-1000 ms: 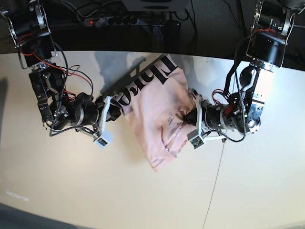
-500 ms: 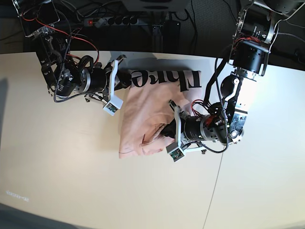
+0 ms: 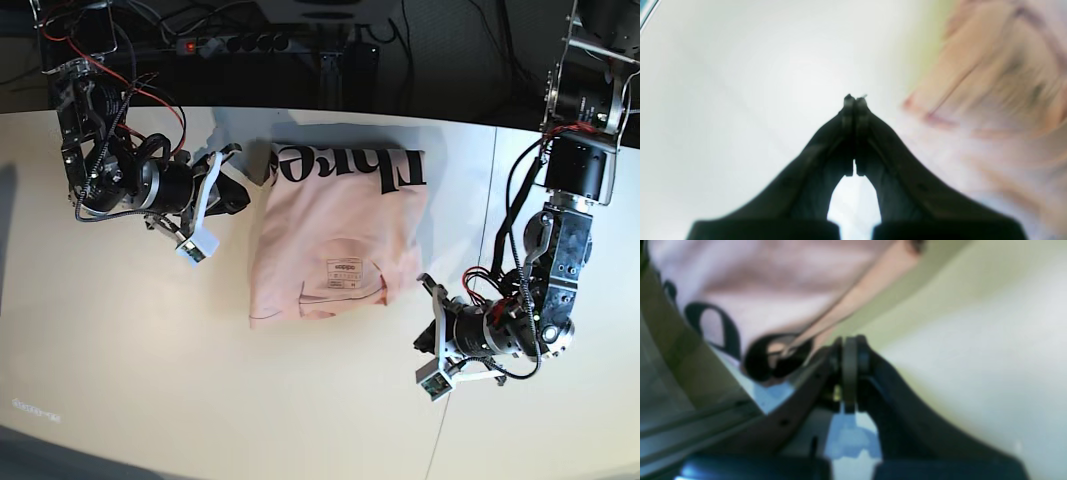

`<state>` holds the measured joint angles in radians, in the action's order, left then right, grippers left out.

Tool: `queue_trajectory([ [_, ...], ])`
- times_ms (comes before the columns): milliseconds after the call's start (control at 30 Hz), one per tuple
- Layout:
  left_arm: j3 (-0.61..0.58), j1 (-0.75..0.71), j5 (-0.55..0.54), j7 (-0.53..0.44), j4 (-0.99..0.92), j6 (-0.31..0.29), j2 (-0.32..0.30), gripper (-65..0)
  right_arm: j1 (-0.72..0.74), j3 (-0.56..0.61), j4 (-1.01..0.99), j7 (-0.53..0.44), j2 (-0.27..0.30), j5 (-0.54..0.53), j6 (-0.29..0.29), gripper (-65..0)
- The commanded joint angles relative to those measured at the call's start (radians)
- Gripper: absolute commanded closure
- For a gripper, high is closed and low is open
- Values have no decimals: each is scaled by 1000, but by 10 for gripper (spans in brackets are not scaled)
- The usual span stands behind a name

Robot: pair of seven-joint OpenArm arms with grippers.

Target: Fold the T-shirt properly

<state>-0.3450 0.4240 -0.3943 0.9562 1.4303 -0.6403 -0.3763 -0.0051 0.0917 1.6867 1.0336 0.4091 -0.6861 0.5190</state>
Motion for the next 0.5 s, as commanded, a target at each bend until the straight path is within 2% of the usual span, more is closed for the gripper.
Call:
queue_trajectory([
  [0, 7, 36, -27, -4, 16, 33, -24, 0, 13, -38, 21, -5, 10, -25, 27, 0],
  [100, 27, 38, -77, 31, 24, 84, -93, 0, 9, -138, 27, 18, 34, -75, 28, 0],
  [233, 152, -24, -116, 77, 96, 81, -173, 0, -48, -294, 77, 22, 78, -113, 28, 0],
  [333, 302, -122, -206, 110, 184, 30, -215, 0, -127, -402, 132, 39, 101, -138, 29, 0],
  [467, 496, -265, -341, 187, 277, -12, -219, 0, -262, -538, 185, 41, 106, -152, 29, 0],
])
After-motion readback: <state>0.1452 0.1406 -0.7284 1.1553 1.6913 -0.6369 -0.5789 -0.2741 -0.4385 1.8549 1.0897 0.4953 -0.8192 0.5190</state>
